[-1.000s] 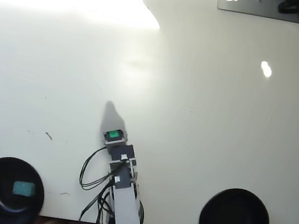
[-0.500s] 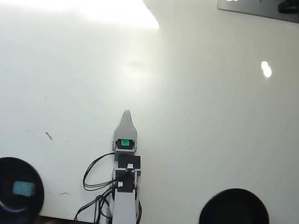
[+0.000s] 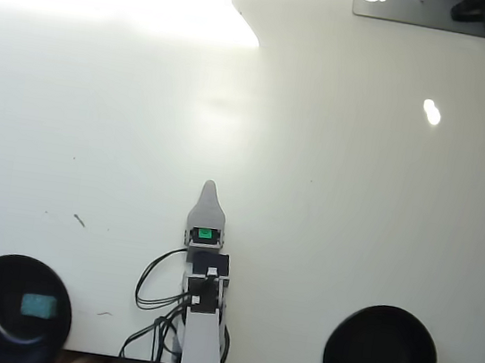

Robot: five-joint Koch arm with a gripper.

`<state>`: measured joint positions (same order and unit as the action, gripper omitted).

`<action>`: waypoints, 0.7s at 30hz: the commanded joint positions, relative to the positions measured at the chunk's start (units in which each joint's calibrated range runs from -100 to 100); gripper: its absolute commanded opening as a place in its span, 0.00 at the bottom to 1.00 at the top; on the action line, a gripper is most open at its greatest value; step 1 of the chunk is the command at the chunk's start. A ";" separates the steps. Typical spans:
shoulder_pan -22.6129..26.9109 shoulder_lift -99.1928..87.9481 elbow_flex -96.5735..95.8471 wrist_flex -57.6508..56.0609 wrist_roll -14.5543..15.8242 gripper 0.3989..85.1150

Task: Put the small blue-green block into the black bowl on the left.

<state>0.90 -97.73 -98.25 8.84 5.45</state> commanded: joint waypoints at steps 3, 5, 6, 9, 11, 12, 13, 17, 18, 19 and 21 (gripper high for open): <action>-0.73 -0.67 -1.75 -2.89 0.00 0.58; -0.93 -0.67 -1.75 -4.51 0.00 0.58; -0.98 -0.56 -1.75 -4.99 0.00 0.58; -0.98 -0.56 -1.75 -6.05 0.00 0.58; -0.93 -0.45 -1.75 -6.70 0.00 0.58; -0.88 -0.45 -1.75 -6.86 0.00 0.58; -0.88 -0.34 -1.75 -6.94 0.00 0.58; -0.78 -0.24 -1.75 -8.80 0.00 0.58; -0.78 -0.34 -1.75 -9.21 0.00 0.58; -0.78 -0.34 -1.75 -9.29 0.00 0.58; -0.78 -0.24 -1.75 -9.37 0.00 0.58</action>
<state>0.12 -97.73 -98.34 -0.53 5.45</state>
